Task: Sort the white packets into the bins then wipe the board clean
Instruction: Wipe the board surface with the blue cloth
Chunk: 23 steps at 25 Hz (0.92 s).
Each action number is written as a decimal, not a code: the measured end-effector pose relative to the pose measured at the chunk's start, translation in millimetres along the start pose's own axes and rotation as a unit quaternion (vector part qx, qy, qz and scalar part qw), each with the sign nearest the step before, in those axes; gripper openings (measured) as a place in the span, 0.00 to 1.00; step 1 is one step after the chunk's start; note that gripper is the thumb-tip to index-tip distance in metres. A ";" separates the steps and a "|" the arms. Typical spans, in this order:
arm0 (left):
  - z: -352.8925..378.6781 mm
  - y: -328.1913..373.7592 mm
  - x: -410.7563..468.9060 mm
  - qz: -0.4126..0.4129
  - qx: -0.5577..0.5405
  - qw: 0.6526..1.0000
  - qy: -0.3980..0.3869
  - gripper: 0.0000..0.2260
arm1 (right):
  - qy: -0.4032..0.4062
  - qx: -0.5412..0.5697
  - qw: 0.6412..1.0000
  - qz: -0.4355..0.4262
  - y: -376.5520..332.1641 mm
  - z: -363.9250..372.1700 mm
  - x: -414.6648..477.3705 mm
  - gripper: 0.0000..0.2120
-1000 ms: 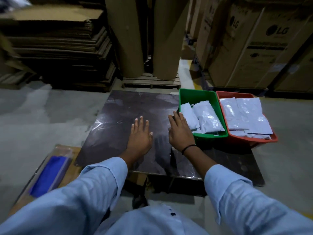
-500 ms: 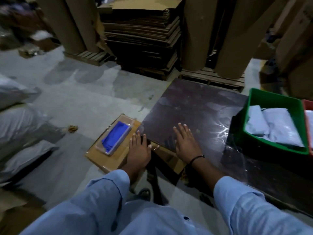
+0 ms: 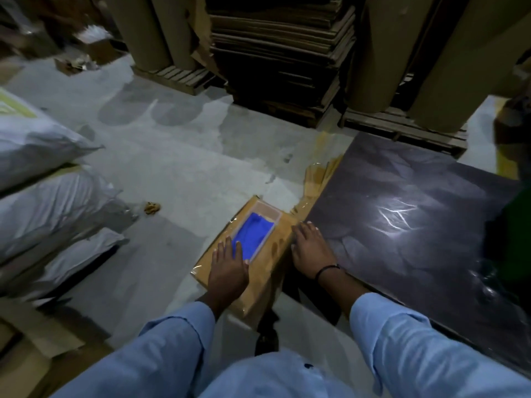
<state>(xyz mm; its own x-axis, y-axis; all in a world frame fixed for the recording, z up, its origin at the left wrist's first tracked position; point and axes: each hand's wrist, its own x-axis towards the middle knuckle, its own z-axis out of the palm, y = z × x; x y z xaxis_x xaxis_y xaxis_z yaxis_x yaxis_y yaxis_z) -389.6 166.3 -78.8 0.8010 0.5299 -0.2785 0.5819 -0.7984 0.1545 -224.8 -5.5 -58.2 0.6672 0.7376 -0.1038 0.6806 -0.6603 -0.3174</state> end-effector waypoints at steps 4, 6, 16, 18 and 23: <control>7.0 -38.2 38.9 0.042 -0.006 0.999 -0.006 0.27 | -0.047 -0.004 0.999 0.013 -46.4 34.2 60.4 0.29; 16.1 -47.8 60.3 0.037 -0.006 0.997 -0.069 0.27 | -0.070 -0.011 0.997 0.026 -55.9 54.9 88.0 0.29; 44.9 -64.4 113.9 0.081 0.012 0.996 -0.044 0.38 | -0.137 -0.099 0.984 0.063 -57.4 129.6 185.8 0.28; 48.6 -71.0 114.8 0.076 -0.004 0.996 -0.044 0.38 | -0.128 -0.113 0.983 0.065 -60.0 137.1 189.3 0.24; 47.8 -72.1 115.0 0.079 -0.036 0.996 -0.029 0.30 | -0.082 -0.094 0.992 0.035 -64.7 129.2 183.3 0.21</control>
<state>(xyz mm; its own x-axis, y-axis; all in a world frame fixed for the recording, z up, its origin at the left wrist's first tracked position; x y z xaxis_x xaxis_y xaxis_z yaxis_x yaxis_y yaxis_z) -346.1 271.2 -167.3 0.8755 0.3794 -0.2992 0.4587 -0.8471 0.2681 -185.6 190.6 -178.5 0.6673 0.6913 -0.2771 0.6887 -0.7144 -0.1238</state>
